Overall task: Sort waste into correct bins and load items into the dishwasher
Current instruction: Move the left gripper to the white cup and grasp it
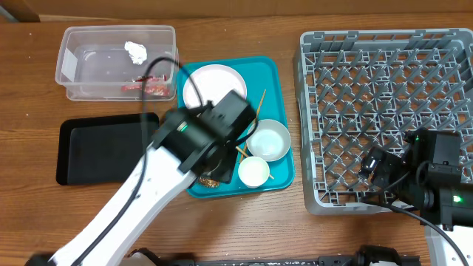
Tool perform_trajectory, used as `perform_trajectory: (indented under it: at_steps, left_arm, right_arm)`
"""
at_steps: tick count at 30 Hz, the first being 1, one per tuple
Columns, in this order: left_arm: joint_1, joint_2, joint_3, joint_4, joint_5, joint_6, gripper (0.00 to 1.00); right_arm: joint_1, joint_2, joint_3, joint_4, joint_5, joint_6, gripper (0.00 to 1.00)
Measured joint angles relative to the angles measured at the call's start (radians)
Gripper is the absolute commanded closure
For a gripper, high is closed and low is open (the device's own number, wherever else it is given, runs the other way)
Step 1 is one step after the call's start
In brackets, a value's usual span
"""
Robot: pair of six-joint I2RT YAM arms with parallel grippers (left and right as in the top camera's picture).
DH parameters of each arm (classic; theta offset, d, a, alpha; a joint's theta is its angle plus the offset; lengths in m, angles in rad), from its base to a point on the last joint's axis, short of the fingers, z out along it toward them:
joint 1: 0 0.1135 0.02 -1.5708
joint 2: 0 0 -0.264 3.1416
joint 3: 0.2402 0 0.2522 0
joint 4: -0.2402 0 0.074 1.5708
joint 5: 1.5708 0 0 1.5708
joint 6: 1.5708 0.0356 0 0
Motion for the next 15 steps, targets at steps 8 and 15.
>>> perform_trajectory:
  at_steps: [8, 15]
  left_arm:
    - [0.055, -0.157, -0.261, 0.322, -0.017, -0.009, 0.03]
    - [0.06, -0.098, -0.369, 0.573, 0.05, 0.048, 0.1]
  right_arm:
    - [0.0, 0.0, 0.001, 0.005, 0.0, 0.0, 0.0]
    - [0.0, 0.0, 0.001, 0.011, 0.001, 0.0, 0.0]
